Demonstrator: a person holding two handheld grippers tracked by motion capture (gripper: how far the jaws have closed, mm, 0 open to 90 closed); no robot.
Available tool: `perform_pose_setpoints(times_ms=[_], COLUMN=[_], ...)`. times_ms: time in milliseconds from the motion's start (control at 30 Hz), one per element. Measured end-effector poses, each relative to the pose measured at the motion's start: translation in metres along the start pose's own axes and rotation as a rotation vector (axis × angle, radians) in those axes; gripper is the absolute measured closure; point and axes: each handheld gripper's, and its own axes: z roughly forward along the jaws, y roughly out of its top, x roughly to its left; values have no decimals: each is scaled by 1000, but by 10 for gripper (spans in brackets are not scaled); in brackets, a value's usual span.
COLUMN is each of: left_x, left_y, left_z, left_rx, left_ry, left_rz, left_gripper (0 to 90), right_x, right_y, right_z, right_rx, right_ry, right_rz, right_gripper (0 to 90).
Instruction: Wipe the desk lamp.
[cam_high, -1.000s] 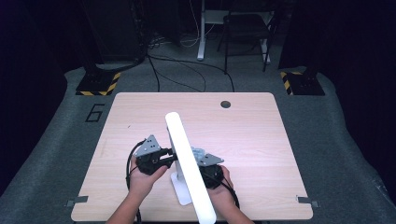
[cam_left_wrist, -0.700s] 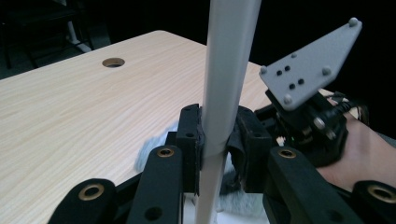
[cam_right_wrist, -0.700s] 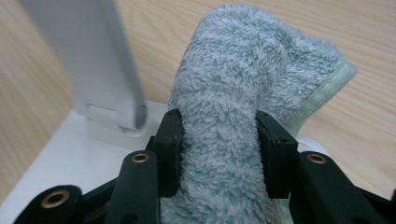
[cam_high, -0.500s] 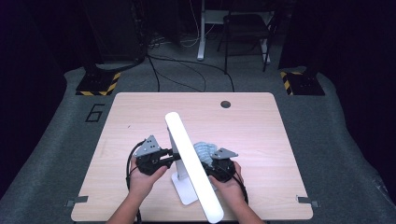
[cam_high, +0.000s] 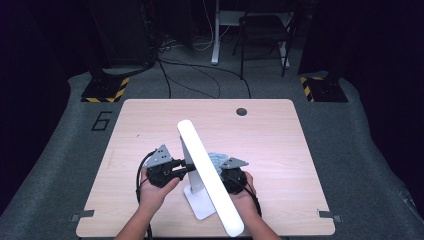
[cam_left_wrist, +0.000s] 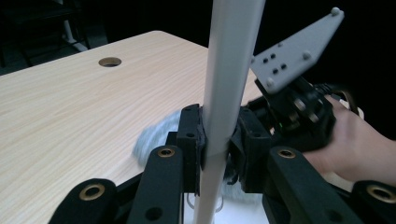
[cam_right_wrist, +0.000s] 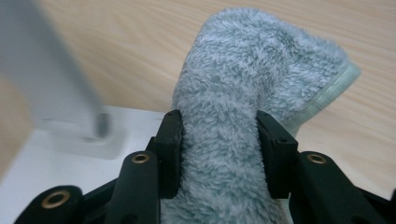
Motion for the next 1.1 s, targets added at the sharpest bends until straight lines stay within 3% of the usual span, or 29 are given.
perform_pose_setpoints(times_ms=[33, 67, 100, 133, 167, 200, 233, 300, 333, 367, 400, 500, 600, 800, 900, 933, 967, 1000, 1100], left_x=[0, 0, 0, 0, 0, -1, -1, -1, -1, -1, -1, -1, 0, -2, -2, -1, -1, -2, -2], left_y=[0, 0, 0, 0, 0, 0, 0, 0, 0, 0, 0, 1, 0, -1, -2, -3, -3, -4, -5], left_z=[0, 0, 0, -1, -1, -1, -1, -1, -1, -1, -1, -2, -1, 2, 3, 3, 3, 4, 6], left_rx=[0, 3, 3, 4, 4, -1, -1, 6, 7, 7, 8, 10, 6, 5, 0, 19, 19, 15, 28], left_ry=[0, 2, 2, 0, 1, 6, 6, 9, 6, 6, 6, 6, 10, 47, 50, 41, 41, 50, 71], left_rz=[0, 2, 2, 2, 2, 6, 6, 13, 12, 12, 14, 16, 13, 15, 3, 6, 6, -23, -21], left_gripper=[746, 746, 746, 745, 745, 747, 747, 749, 751, 752, 753, 754, 755, 738, 732, 729, 726, 720, 698], right_x=[0, 14, 14, 26, 26, 28, 28, 19, 7, 7, -5, -16, -32, -32, -31, -29, -29, -26, -26], right_y=[0, 0, 0, 2, 2, 3, 3, 2, 1, 1, 2, 1, -2, -8, -10, -12, -12, -14, -17], right_z=[0, 1, 1, 3, 3, 4, 4, 7, 7, 7, 8, 7, 3, -2, -2, -4, -4, -7, -10], right_rx=[0, 20, 20, 27, 27, 24, 24, 12, 6, 6, -13, -17, -27, -43, -54, -53, -53, -51, -50], right_ry=[0, 54, 54, 79, 79, 45, 45, 70, 71, 71, 40, 9, -32, -46, -52, -59, -59, -63, -61], right_rz=[0, -18, -18, -54, -54, -103, -103, -70, -22, -22, 16, 19, 54, 79, 85, 93, 93, 86, 76], right_gripper=[582, 579, 579, 584, 584, 583, 583, 590, 595, 595, 597, 601, 605, 610, 613, 615, 615, 615, 615])
